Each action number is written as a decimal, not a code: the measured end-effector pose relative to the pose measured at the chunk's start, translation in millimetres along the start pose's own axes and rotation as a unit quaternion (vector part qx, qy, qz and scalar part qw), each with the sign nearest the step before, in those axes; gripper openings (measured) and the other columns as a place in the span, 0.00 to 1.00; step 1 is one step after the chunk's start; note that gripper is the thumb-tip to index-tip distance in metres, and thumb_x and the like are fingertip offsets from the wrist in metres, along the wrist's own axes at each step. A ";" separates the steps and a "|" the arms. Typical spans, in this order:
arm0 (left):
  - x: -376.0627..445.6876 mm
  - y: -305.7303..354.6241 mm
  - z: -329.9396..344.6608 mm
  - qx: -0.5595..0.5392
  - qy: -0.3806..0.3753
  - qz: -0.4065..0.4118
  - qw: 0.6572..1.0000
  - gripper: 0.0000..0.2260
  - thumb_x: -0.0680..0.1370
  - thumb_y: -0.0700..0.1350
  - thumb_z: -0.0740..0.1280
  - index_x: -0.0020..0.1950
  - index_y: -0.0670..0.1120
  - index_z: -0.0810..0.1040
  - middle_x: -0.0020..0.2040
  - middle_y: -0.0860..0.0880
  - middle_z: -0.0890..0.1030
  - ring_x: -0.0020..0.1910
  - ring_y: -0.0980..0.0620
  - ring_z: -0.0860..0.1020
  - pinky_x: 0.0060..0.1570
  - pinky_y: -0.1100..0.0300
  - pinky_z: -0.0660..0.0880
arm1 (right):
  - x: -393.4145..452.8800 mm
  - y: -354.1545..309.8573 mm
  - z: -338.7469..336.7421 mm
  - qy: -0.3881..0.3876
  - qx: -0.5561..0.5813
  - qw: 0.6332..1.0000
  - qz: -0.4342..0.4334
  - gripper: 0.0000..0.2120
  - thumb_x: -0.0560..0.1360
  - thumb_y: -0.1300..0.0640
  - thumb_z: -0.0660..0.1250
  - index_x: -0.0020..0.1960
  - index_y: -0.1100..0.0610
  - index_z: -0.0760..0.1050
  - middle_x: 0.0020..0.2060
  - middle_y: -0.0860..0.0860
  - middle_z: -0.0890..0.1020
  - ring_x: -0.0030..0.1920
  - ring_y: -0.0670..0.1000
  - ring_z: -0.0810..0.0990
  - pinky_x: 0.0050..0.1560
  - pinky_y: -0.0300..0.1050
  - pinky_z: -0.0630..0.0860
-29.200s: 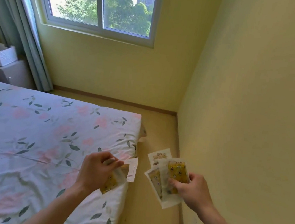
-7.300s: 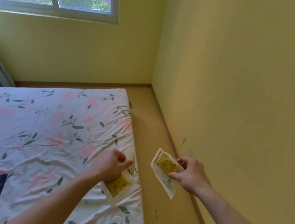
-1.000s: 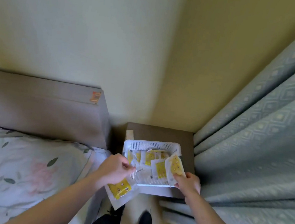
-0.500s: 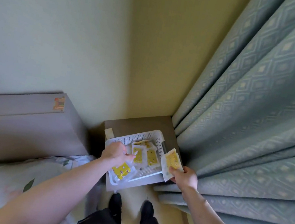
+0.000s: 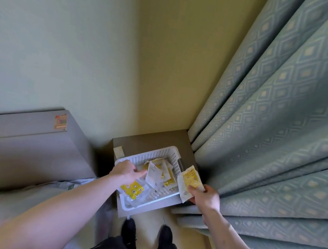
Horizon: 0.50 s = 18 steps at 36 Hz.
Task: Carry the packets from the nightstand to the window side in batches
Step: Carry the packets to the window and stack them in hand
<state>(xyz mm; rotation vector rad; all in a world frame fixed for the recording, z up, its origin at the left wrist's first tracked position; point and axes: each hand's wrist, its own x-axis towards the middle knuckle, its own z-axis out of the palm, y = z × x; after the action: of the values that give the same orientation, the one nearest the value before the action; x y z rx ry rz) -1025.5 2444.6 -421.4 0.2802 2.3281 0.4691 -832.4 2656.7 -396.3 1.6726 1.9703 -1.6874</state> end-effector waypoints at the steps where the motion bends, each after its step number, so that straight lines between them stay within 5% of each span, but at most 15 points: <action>1: 0.5 -1.1 1.0 -0.010 0.004 -0.010 1.000 0.27 0.74 0.68 0.67 0.28 0.49 0.67 0.23 0.53 0.71 0.23 0.54 0.71 0.27 0.61 0.64 | -0.3 -0.1 0.1 0.000 -0.002 1.000 -0.001 0.06 0.73 0.54 0.77 0.46 0.54 0.81 0.43 0.51 0.87 0.44 0.53 0.86 0.50 0.54 0.85; 7: 8.6 7.7 2.7 -0.157 0.063 -0.058 0.984 0.26 0.73 0.69 0.68 0.39 0.44 0.81 0.33 0.51 0.81 0.34 0.49 0.81 0.41 0.57 0.77 | 0.7 1.3 -3.1 0.000 -0.003 1.000 0.000 0.06 0.73 0.55 0.77 0.46 0.54 0.81 0.42 0.51 0.87 0.44 0.53 0.87 0.50 0.53 0.85; 12: 11.3 -3.2 8.0 -0.140 0.029 -0.077 0.987 0.27 0.73 0.69 0.68 0.56 0.47 0.79 0.50 0.50 0.82 0.48 0.49 0.81 0.48 0.60 0.74 | -4.9 -0.8 -7.9 -0.001 -0.017 1.000 -0.003 0.07 0.74 0.55 0.76 0.49 0.54 0.80 0.44 0.50 0.86 0.45 0.51 0.86 0.40 0.43 0.83; 16: 1.1 -25.3 12.7 -0.085 0.013 -0.060 0.994 0.22 0.77 0.60 0.69 0.63 0.47 0.79 0.59 0.49 0.82 0.57 0.50 0.80 0.51 0.61 0.74 | -8.2 -4.1 -6.8 -0.010 -0.034 0.999 -0.007 0.06 0.74 0.56 0.76 0.48 0.53 0.80 0.43 0.50 0.86 0.44 0.50 0.86 0.39 0.43 0.83; 18: -7.8 -35.0 11.6 -0.122 0.023 -0.056 0.991 0.19 0.77 0.54 0.71 0.64 0.47 0.79 0.62 0.50 0.81 0.54 0.52 0.80 0.48 0.64 0.72 | -7.0 -6.4 -3.5 -0.021 -0.040 0.999 -0.011 0.06 0.74 0.56 0.76 0.47 0.54 0.80 0.44 0.52 0.86 0.43 0.52 0.86 0.42 0.47 0.85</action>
<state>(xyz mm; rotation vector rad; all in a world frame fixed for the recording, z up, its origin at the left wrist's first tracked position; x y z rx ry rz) -1014.0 2413.1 -438.6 0.0228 2.2865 0.7026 -832.2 2655.8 -386.3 1.5811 2.0174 -1.6129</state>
